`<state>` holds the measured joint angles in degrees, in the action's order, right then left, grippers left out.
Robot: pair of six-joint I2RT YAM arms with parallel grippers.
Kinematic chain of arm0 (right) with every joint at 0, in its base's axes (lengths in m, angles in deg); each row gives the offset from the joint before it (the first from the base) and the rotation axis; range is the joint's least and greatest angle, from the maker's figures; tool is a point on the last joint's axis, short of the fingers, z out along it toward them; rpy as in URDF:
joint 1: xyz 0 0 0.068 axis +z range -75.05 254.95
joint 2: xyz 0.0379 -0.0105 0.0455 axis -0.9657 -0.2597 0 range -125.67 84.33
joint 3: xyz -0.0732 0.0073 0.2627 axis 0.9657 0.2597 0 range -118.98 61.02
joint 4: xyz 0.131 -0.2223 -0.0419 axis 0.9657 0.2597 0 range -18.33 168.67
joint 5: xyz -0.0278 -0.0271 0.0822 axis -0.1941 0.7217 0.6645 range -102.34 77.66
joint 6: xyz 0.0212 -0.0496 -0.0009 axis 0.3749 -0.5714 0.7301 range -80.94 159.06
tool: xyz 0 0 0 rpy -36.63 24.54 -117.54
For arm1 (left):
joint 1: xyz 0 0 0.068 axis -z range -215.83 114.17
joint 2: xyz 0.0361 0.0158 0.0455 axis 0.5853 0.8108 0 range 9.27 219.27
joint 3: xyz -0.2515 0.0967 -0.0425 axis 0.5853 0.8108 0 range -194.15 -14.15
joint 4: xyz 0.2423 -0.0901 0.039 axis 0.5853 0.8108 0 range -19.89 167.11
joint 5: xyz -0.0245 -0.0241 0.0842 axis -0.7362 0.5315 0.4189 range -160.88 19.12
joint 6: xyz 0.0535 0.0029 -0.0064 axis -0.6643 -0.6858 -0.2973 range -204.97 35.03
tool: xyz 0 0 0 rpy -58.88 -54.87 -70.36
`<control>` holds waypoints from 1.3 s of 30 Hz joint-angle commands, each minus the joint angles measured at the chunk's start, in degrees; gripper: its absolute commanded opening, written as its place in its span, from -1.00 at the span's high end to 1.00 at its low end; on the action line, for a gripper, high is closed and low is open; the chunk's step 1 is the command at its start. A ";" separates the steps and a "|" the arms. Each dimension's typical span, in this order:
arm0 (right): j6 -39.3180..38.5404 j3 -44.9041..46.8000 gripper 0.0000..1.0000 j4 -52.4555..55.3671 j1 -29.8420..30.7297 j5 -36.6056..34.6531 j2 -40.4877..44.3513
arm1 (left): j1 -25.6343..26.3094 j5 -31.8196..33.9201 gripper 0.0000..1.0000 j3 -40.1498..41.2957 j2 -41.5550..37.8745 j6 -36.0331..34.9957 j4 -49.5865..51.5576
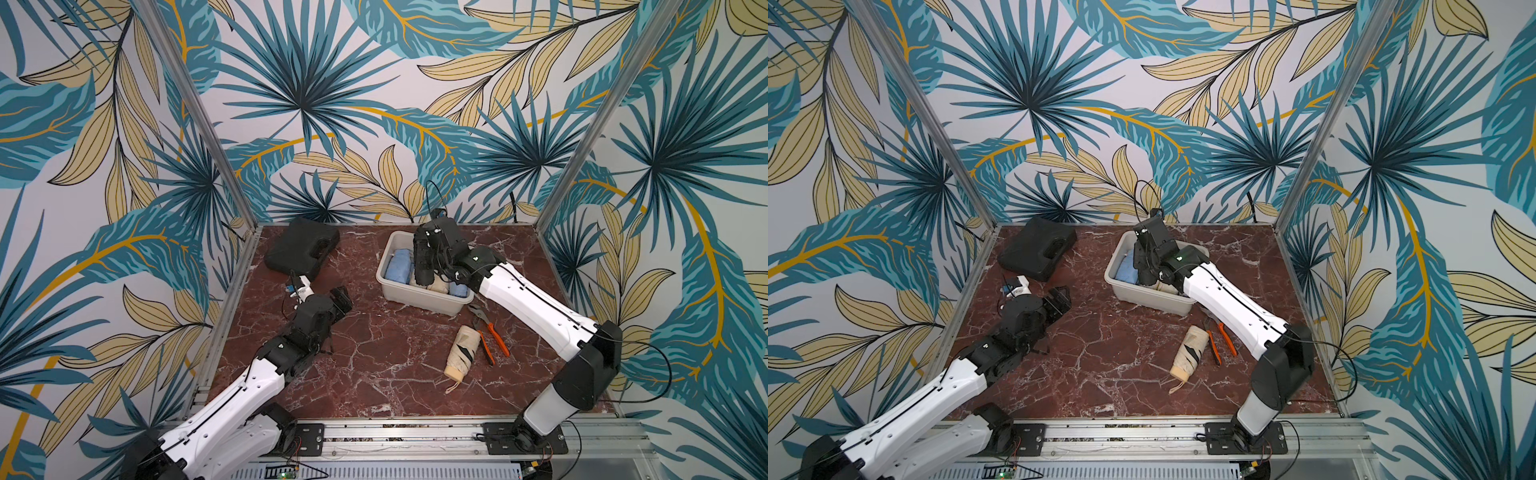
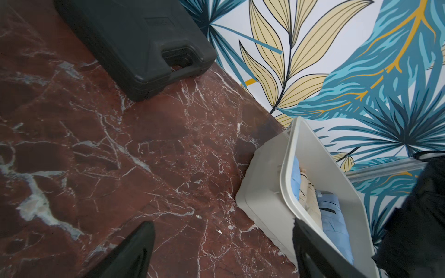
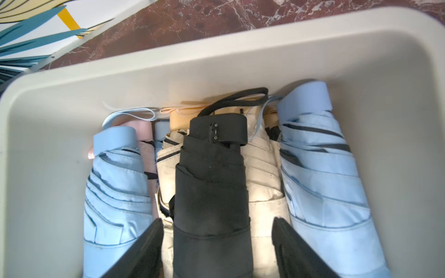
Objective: Put the umbrella into the storage box
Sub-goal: Place the umbrella in the storage box.
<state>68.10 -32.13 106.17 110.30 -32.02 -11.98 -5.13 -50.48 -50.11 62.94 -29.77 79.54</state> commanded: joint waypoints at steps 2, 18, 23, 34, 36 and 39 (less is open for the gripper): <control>9.38 -1.95 1.00 6.11 -2.85 -4.18 -2.17 | -0.38 -4.95 -0.85 -1.51 2.43 -6.02 -7.68; 19.82 -7.02 0.96 12.09 -6.60 2.51 -14.20 | -0.38 -8.66 -0.86 -1.96 6.88 -8.23 -13.82; 19.68 -6.61 0.07 12.19 -6.67 2.62 -15.17 | -0.42 -10.67 -0.85 -3.01 7.75 -9.25 -13.39; 12.11 -7.02 -0.57 12.52 -7.88 -2.37 -8.98 | 8.59 -7.84 -0.91 -4.80 13.98 -10.39 -19.65; 9.56 -6.19 -0.57 12.53 -8.43 -3.53 -6.68 | 11.53 -7.66 -0.91 -5.59 16.12 -12.01 -21.58; 5.81 -4.29 -0.57 12.44 -9.40 -5.65 -2.62 | 17.33 -7.61 -0.92 -8.49 20.39 -16.58 -22.44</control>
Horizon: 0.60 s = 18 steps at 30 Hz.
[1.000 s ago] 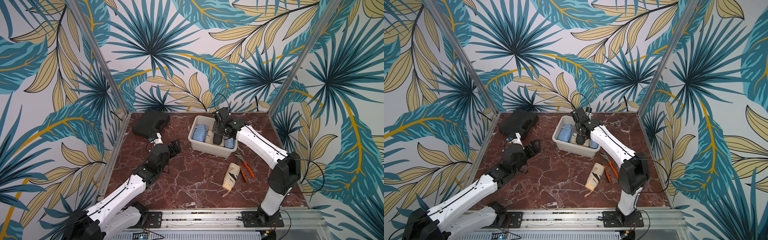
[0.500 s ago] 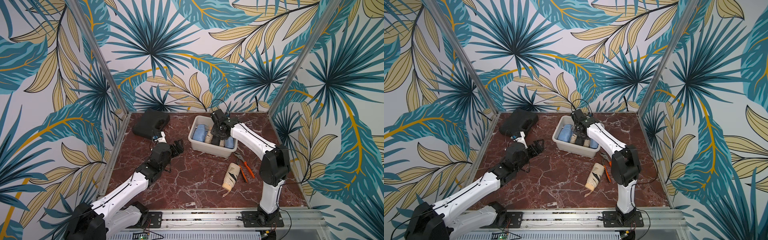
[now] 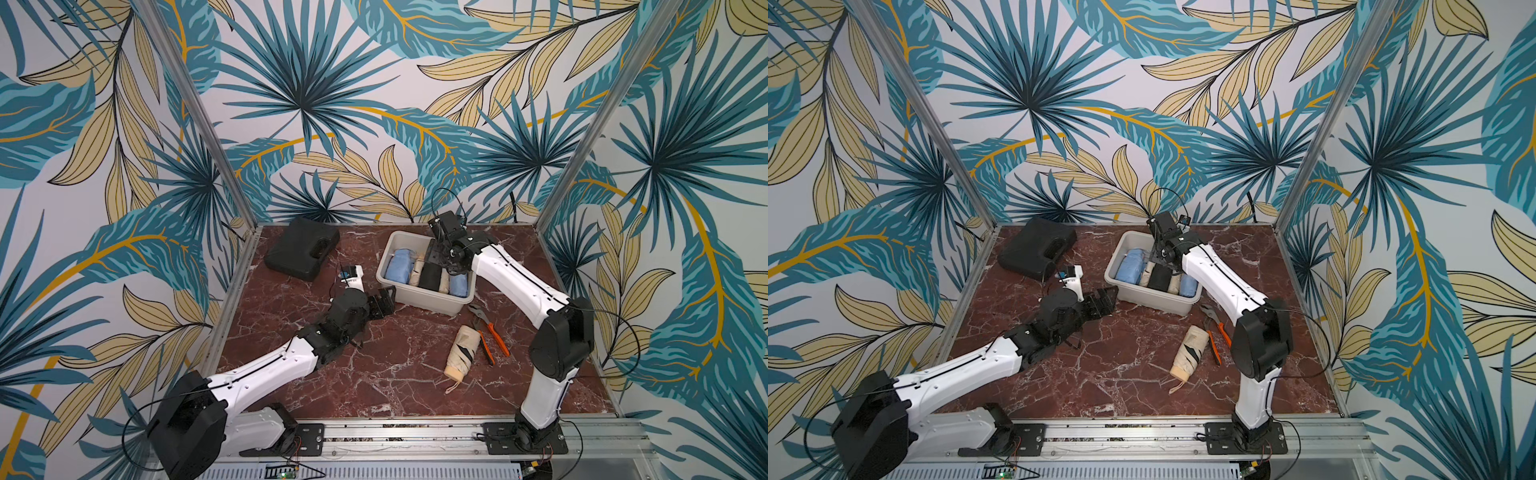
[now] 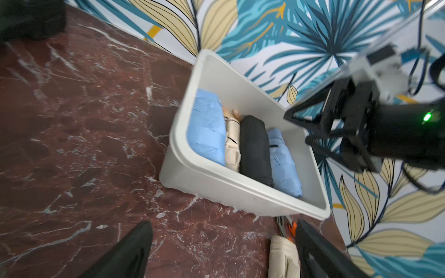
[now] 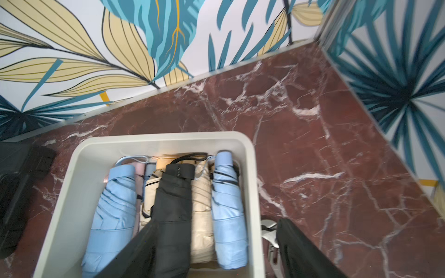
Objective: Put the umbrella into the storage box
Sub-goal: Place the umbrella in the storage box, then pick up the umbrella from the center of the board.
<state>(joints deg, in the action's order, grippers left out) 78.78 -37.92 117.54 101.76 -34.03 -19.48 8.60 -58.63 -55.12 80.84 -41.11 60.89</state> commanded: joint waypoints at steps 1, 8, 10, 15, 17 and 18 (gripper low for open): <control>-6.13 2.33 -0.57 1.10 -1.13 -4.81 6.49 | 5.76 0.49 -0.92 -4.88 4.32 -7.46 -3.30; -11.00 10.13 -0.57 0.65 -2.37 -14.78 18.23 | 15.21 -1.73 -0.92 -14.99 16.87 -18.32 4.95; -11.09 12.36 -0.57 0.55 -2.55 -16.83 21.53 | 16.78 -2.92 -0.92 -17.20 19.72 -19.61 6.71; -11.07 17.68 -0.57 0.36 -2.73 -19.90 28.27 | 19.78 -6.86 -0.92 -23.95 27.11 -21.05 12.66; -10.98 19.26 -0.56 0.36 -2.73 -21.03 30.28 | 20.88 -6.21 -0.98 -27.08 30.04 -21.18 16.76; -10.75 19.99 -0.55 0.36 -2.73 -21.65 31.12 | 21.19 -6.14 -1.00 -28.45 31.28 -21.15 18.43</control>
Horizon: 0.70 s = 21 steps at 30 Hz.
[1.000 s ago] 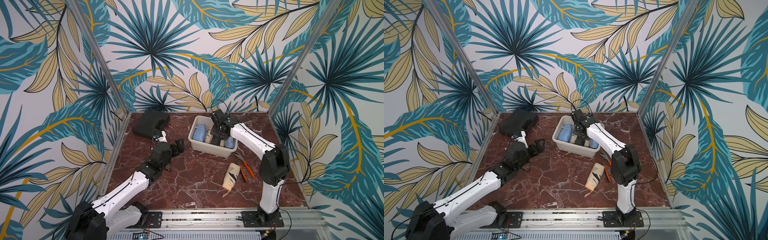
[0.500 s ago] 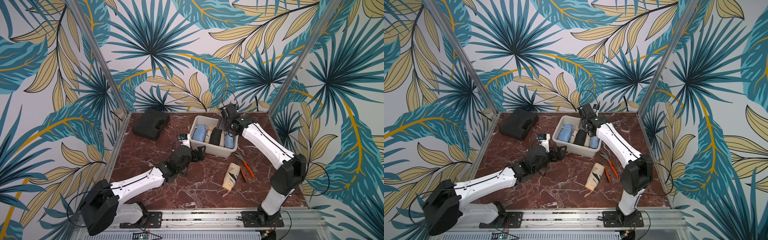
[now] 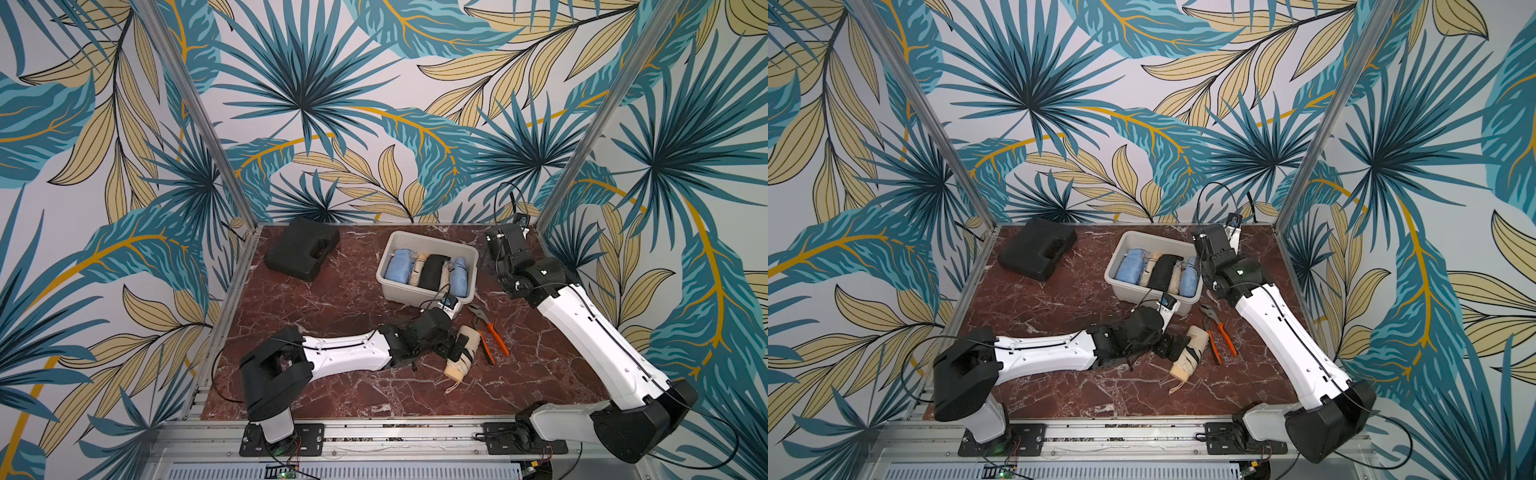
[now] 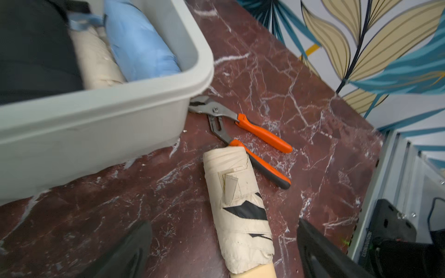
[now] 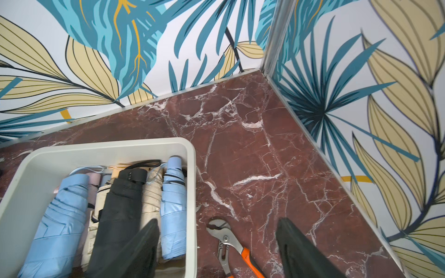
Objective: Put the umbrella into the storage box
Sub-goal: Pick up the umbrella from the center of the board.
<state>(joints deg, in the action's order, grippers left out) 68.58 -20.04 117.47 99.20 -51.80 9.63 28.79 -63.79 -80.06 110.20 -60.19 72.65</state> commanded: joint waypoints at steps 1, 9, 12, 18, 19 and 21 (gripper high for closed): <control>-0.41 2.63 -0.55 0.42 -0.21 -4.50 2.89 | 1.39 -0.92 -1.00 -4.56 2.99 -1.99 8.16; 0.21 3.98 -0.53 0.43 -0.31 -7.54 5.07 | 3.09 0.42 -1.00 -11.67 9.24 -2.19 17.70; 0.19 3.98 -0.53 0.42 -0.34 -7.91 5.25 | 3.79 1.69 -1.00 -15.08 12.59 -1.72 22.63; -0.12 4.02 -0.53 0.43 -0.52 -8.19 5.18 | 4.36 1.29 -1.00 -17.06 14.56 -2.68 23.39; 0.06 4.06 -0.53 0.43 -0.57 -8.19 5.17 | 4.37 0.49 -1.00 -17.06 14.77 -3.09 22.86; 0.31 4.21 -0.53 0.43 -0.61 -8.18 5.17 | 4.37 -1.71 -1.00 -17.63 15.55 -3.84 22.41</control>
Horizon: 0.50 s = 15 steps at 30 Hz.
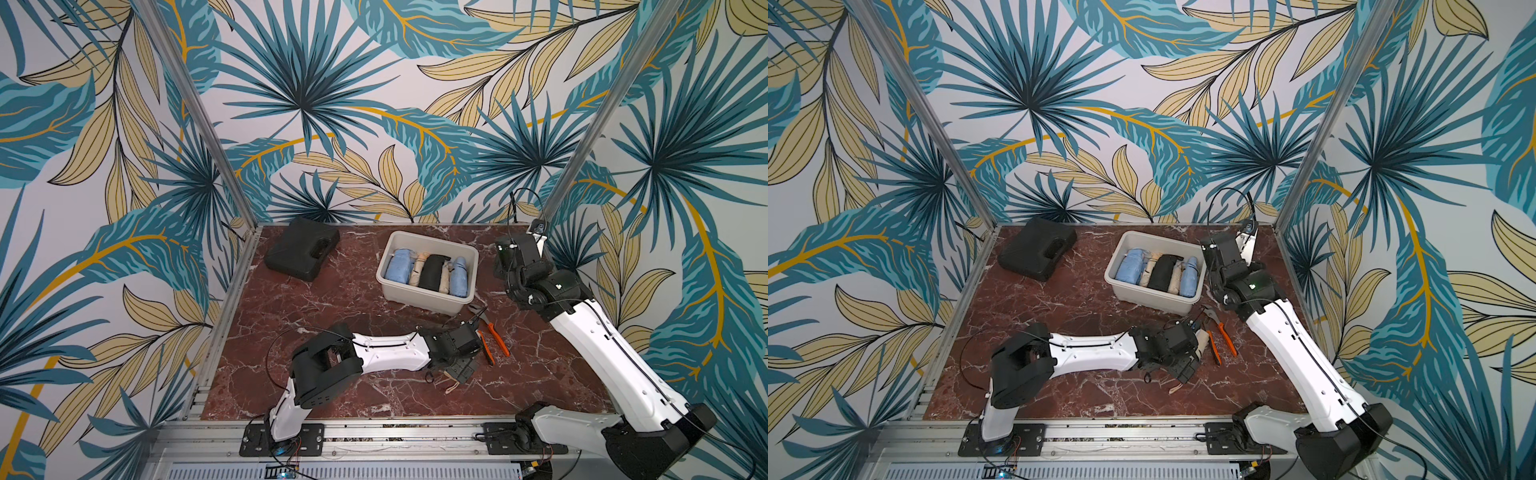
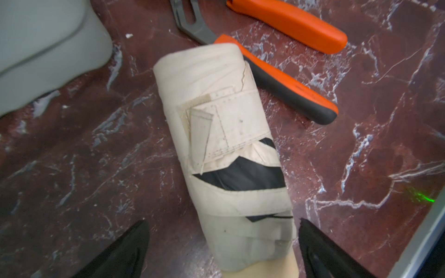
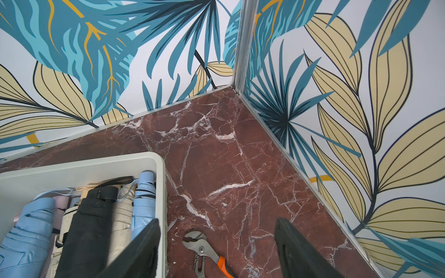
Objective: Put the umbrella into the storage box
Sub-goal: Pick up the umbrella from the center of the board.
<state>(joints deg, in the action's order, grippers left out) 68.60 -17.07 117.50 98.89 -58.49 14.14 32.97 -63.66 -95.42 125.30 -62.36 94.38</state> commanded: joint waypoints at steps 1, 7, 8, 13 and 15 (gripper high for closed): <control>0.47 1.40 -0.53 0.41 -0.30 -1.49 0.69 | 0.20 -2.88 -1.00 -2.88 1.26 -2.00 0.91; 2.26 2.47 -0.53 0.40 -0.52 -0.54 0.94 | -0.32 -5.28 -1.00 -4.48 3.52 -2.01 1.52; 2.35 2.52 -0.53 0.41 -0.48 -0.37 0.94 | -0.39 -5.60 -1.00 -4.65 3.77 -1.91 1.50; 1.80 2.27 -0.53 0.41 -0.67 -0.34 0.76 | -1.24 -5.78 -1.00 -6.10 6.42 -0.67 2.73; 1.58 2.05 -0.53 0.41 -0.80 -0.34 0.65 | -1.60 -4.45 -0.99 -6.31 7.14 0.10 3.92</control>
<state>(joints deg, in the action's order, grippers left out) 69.87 -15.47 117.47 98.52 -58.55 14.14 32.14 -68.54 -100.36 130.85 -63.27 96.15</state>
